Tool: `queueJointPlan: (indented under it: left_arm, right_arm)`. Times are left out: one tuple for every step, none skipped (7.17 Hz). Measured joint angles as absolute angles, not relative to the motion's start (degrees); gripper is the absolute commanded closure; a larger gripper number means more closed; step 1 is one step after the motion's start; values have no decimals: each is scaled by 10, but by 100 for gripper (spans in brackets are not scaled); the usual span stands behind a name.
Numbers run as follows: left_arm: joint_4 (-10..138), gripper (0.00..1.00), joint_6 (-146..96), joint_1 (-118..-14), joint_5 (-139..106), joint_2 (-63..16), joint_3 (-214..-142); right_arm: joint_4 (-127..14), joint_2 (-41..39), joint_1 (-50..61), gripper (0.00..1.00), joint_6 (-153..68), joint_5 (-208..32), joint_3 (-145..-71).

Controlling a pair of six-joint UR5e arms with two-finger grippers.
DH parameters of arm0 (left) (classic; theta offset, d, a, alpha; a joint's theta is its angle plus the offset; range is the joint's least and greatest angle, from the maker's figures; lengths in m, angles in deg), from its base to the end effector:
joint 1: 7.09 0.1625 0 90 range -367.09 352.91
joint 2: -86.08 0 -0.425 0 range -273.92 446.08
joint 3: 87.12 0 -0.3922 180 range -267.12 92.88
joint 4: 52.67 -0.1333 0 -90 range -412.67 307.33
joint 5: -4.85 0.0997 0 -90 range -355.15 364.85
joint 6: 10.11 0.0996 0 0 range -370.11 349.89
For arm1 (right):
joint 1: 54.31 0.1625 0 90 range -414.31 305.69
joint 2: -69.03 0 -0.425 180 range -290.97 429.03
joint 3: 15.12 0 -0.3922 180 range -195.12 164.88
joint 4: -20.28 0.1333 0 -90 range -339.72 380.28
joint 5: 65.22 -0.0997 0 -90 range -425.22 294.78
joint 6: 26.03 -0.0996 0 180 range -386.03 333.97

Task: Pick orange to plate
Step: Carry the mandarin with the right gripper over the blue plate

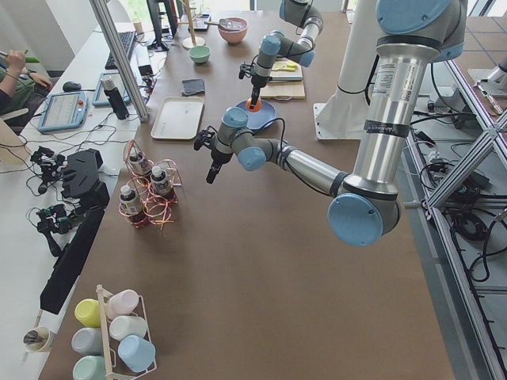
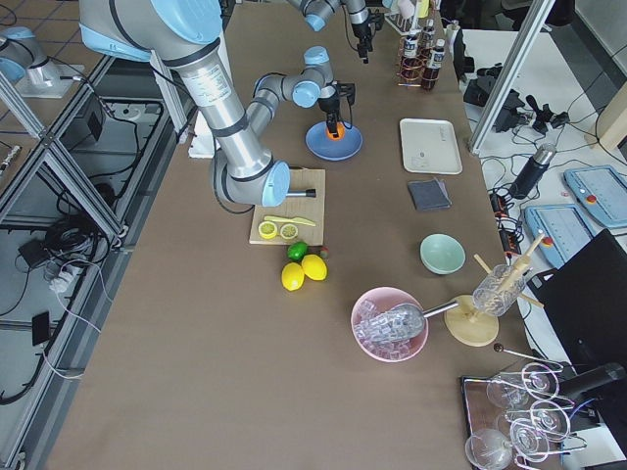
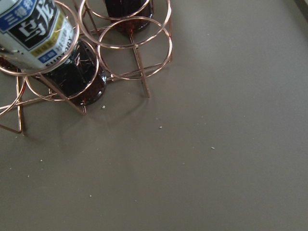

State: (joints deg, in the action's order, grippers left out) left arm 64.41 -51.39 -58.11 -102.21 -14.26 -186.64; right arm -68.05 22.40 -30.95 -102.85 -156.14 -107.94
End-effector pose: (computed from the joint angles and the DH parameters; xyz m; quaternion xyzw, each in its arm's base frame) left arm 0.2857 -0.5185 0.4395 0.2135 0.3579 0.0409 0.9081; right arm -0.5942 -0.4001 0.1813 0.1202 -0.3875 0.0778 0.9107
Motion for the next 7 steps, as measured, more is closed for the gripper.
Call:
queueJointPlan:
  left_arm:
    - [645,2,-514,-584,-1022,-141,-1862]
    - [645,2,-514,-585,-1023,-140,-1858]
    - [645,2,-514,-585,-1023,-140,-1857]
    - [645,2,-514,-585,-1023,-140,-1855]
    - [645,2,-514,-584,-1024,-140,-1853]
    - [645,2,-514,-584,-1024,-141,-1851]
    - [645,2,-514,-584,-1024,-142,-1849]
  right_arm:
    - [-671,228,-312,100,-1027,-1556,-1064]
    - [-654,230,-314,100,-1027,-1552,-1046]
    - [-641,230,-316,28,-1028,-1551,-1034]
    - [-636,230,-318,0,-1029,-1551,-1029]
    - [-635,230,-320,0,-1030,-1551,-1028]
    - [-635,230,-322,0,-1031,-1550,-1030]
    - [-637,230,-321,0,-1030,-1550,-1035]
